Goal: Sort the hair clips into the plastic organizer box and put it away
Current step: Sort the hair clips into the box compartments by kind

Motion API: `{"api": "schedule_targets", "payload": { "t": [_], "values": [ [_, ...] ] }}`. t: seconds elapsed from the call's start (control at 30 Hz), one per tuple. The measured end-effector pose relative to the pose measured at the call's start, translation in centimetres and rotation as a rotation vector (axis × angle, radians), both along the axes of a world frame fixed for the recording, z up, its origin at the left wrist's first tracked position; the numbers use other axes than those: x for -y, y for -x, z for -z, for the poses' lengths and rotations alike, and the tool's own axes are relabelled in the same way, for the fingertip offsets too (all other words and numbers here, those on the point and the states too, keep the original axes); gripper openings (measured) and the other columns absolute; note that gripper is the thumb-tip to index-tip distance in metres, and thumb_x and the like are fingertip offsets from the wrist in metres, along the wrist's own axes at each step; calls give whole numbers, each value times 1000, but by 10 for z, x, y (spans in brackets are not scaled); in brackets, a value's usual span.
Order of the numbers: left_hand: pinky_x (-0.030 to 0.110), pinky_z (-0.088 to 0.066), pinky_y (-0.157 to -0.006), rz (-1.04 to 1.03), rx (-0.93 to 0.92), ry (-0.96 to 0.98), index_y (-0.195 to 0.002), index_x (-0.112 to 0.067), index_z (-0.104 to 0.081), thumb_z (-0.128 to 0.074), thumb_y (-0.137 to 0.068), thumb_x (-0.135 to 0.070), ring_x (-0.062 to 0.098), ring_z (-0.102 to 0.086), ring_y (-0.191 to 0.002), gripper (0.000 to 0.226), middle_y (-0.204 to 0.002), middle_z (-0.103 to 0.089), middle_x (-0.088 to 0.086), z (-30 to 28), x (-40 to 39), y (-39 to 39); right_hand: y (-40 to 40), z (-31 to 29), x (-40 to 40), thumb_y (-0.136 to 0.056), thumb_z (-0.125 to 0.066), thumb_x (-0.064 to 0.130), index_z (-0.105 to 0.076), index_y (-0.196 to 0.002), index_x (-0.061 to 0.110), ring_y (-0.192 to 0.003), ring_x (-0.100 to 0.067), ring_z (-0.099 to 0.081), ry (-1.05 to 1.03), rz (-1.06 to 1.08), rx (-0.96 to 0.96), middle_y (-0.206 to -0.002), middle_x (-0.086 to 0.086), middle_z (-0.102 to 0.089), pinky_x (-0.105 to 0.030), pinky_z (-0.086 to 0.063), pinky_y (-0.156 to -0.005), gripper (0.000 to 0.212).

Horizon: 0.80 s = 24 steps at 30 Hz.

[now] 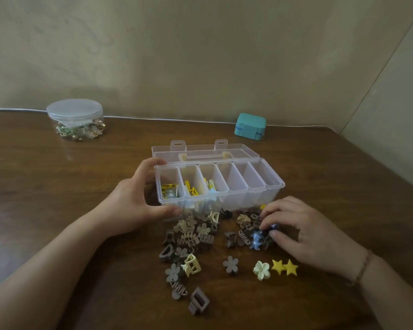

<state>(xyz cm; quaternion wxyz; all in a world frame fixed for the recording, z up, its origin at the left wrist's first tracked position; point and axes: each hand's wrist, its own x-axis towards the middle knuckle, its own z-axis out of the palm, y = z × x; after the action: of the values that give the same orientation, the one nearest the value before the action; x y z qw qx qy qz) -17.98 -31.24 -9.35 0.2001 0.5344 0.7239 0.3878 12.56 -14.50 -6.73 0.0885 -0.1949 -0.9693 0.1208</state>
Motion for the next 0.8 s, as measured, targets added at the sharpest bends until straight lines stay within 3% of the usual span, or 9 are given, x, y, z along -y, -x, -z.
{"api": "schedule_targets", "payload": {
  "t": [0.17, 0.37, 0.53, 0.63, 0.8],
  "values": [
    [25, -37, -101, -4, 3, 1, -136, -52, -25, -81, -53, -62, 2, -50, -122, 100, -141, -52, -11, 0, 1, -1, -12, -2, -13, -86, -63, 30, -66, -102, 41, -110, 5, -46, -97, 57, 32, -109, 28, -54, -23, -49, -88, 20],
    [24, -36, -97, -17, -8, 0, -138, -49, -24, -81, -55, -59, 2, -48, -119, 101, -142, -52, -10, -1, -1, -2, -20, -5, -13, -85, -57, 31, -61, -99, 44, -108, 6, -48, -48, 136, -47, -104, 33, -52, -17, -43, -85, 19],
    [30, -41, -101, -11, 27, 6, -137, -52, -26, -78, -45, -74, 6, -54, -122, 108, -141, -53, -11, -1, 1, -1, -3, 6, -13, -92, -56, 19, -64, -119, 32, -107, -2, -50, -113, 208, -100, -110, 24, -58, -22, -44, -87, 31],
    [34, -42, -103, -9, 31, -1, -137, -51, -27, -77, -43, -76, 6, -55, -122, 110, -140, -54, -11, -1, 1, -1, 13, 6, -11, -92, -55, 19, -63, -120, 35, -101, -5, -50, -172, 219, -62, -110, 18, -65, -25, -47, -78, 33],
    [36, -42, -105, -8, 46, -7, -136, -52, -27, -78, -44, -74, 6, -54, -123, 107, -139, -52, -13, 0, 1, 0, 23, 3, -11, -91, -59, 32, -58, -124, 39, -101, -5, -41, -215, 201, 101, -108, 19, -55, -24, -42, -79, 34]
  ]
}}
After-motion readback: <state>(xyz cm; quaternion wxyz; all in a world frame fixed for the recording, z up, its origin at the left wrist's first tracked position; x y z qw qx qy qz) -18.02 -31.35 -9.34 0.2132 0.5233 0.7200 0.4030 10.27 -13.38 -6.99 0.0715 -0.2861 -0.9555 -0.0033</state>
